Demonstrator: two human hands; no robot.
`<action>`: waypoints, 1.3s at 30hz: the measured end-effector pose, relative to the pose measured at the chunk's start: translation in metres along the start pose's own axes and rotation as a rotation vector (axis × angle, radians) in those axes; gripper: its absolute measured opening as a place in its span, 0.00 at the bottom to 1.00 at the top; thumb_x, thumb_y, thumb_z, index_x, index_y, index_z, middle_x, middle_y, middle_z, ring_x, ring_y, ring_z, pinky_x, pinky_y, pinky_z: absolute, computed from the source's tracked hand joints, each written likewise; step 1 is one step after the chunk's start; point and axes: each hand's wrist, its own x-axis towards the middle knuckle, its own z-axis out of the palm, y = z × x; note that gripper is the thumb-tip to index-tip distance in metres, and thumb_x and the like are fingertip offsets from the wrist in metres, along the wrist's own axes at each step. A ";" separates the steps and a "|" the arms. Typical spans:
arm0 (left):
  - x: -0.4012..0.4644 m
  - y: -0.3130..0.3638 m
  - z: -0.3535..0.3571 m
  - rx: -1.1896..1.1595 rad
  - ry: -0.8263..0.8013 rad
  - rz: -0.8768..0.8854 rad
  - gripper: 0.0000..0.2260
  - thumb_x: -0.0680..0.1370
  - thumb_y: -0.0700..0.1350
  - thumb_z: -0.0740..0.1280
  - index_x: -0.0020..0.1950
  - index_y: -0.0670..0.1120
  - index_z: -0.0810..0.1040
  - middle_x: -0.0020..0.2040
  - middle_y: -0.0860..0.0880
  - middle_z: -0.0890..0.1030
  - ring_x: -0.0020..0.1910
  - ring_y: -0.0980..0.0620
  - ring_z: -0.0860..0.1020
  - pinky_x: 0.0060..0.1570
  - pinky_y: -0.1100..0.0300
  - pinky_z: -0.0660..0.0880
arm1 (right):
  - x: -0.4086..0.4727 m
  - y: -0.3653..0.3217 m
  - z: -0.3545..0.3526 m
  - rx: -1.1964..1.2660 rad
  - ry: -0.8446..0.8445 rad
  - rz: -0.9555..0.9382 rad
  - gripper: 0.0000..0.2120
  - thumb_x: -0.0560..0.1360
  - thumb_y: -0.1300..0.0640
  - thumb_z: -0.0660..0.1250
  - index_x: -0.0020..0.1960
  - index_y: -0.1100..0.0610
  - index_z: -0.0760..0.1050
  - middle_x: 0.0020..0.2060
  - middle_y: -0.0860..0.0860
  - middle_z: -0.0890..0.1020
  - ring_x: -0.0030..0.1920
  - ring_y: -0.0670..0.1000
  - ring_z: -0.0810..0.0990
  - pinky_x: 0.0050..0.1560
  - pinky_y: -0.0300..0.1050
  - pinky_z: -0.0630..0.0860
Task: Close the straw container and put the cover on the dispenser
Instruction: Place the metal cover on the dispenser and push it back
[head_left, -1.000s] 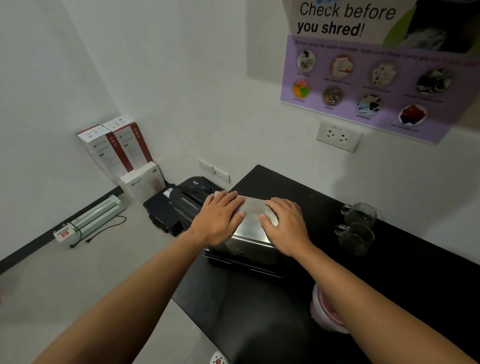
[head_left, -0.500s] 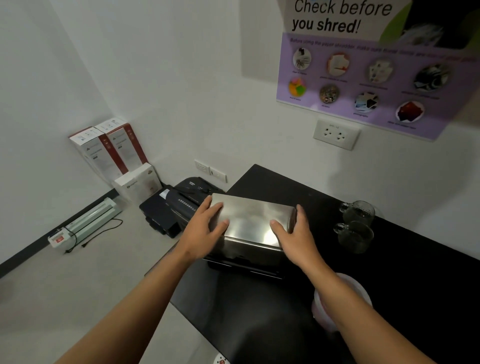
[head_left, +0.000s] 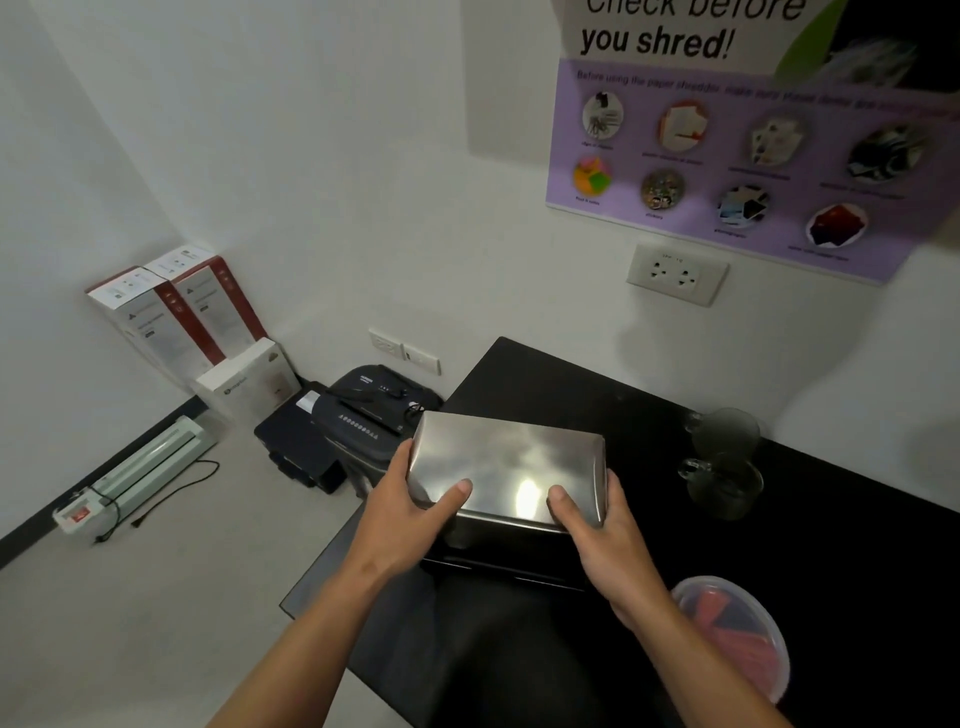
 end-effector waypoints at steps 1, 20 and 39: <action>0.004 0.001 -0.002 -0.004 -0.010 0.003 0.26 0.71 0.67 0.75 0.63 0.81 0.65 0.56 0.82 0.77 0.54 0.78 0.78 0.43 0.77 0.77 | 0.001 -0.001 0.001 0.002 0.006 -0.001 0.49 0.64 0.25 0.71 0.80 0.39 0.58 0.64 0.40 0.80 0.62 0.44 0.80 0.64 0.49 0.78; 0.178 0.032 0.021 -0.057 -0.137 -0.043 0.17 0.80 0.47 0.75 0.66 0.44 0.80 0.55 0.46 0.88 0.52 0.52 0.87 0.52 0.60 0.82 | 0.135 -0.038 0.000 0.049 0.237 -0.031 0.43 0.69 0.36 0.75 0.77 0.53 0.66 0.68 0.51 0.80 0.66 0.53 0.80 0.66 0.49 0.75; 0.263 0.053 0.039 -0.174 -0.229 -0.063 0.15 0.82 0.42 0.71 0.67 0.41 0.82 0.54 0.44 0.86 0.49 0.48 0.84 0.44 0.62 0.79 | 0.201 -0.064 -0.014 -0.047 0.256 -0.024 0.44 0.77 0.37 0.70 0.82 0.58 0.57 0.73 0.56 0.74 0.71 0.58 0.75 0.71 0.51 0.70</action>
